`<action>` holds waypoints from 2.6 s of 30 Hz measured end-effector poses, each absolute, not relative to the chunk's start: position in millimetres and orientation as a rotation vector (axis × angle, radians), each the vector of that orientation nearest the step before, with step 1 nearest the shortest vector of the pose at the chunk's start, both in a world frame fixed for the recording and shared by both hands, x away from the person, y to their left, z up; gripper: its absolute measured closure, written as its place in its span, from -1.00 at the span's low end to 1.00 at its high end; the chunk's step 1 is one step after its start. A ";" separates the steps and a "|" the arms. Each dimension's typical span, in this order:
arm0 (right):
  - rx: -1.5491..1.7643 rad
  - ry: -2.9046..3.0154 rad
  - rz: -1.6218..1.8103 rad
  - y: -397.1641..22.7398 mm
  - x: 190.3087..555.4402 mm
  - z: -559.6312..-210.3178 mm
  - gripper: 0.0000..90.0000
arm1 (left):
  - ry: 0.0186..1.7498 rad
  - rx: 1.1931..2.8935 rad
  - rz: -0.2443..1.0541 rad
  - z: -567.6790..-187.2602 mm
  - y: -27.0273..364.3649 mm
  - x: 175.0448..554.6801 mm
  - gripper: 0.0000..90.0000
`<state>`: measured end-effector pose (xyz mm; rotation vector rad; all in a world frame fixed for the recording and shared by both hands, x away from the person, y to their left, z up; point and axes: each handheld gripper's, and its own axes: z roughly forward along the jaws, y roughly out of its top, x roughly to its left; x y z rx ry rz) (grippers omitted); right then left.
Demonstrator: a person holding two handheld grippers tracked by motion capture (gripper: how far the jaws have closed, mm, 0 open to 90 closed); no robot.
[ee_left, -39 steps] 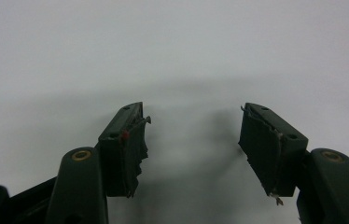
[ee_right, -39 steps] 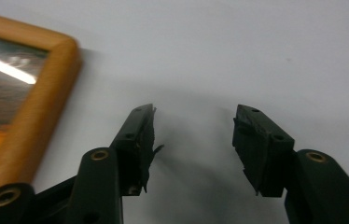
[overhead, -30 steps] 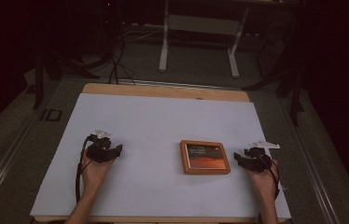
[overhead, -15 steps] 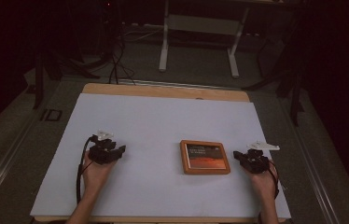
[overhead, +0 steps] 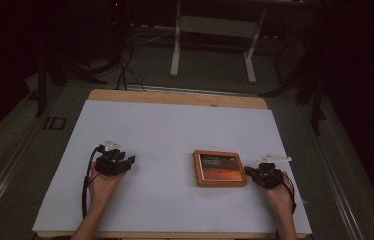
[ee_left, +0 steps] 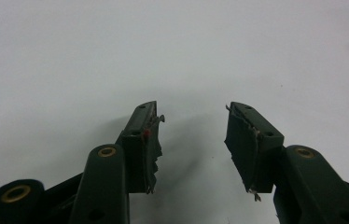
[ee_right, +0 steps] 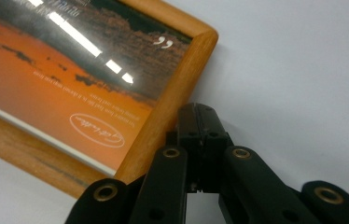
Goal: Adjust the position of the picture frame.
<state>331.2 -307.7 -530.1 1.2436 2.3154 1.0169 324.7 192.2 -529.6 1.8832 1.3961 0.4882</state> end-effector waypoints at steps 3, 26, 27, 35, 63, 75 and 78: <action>1.236 2.332 1.010 -306.4 330.4 -531.3 1.00 | 1.388 1.888 0.489 -529.4 190.6 324.2 0.21; 0.982 2.567 0.966 -271.1 306.7 -529.6 1.00 | 1.316 1.906 0.431 -525.2 180.8 319.7 0.22; 0.959 2.579 0.964 -267.9 305.8 -529.4 1.00 | 1.306 1.909 0.427 -524.1 179.8 318.3 0.22; 0.822 2.658 0.991 -242.4 301.2 -530.1 1.00 | 1.229 1.896 0.324 -516.4 170.2 309.3 0.22; 0.887 2.484 1.074 -227.2 323.8 -513.4 0.52 | 1.094 1.914 0.193 -505.4 135.0 286.8 -0.18; 0.913 2.500 1.172 -203.1 355.5 -510.1 0.00 | 1.099 1.944 0.048 -524.6 111.8 288.4 -0.28; 0.911 2.542 1.198 -196.8 363.0 -512.4 -0.11 | 1.092 1.948 0.012 -526.6 107.5 288.7 -0.24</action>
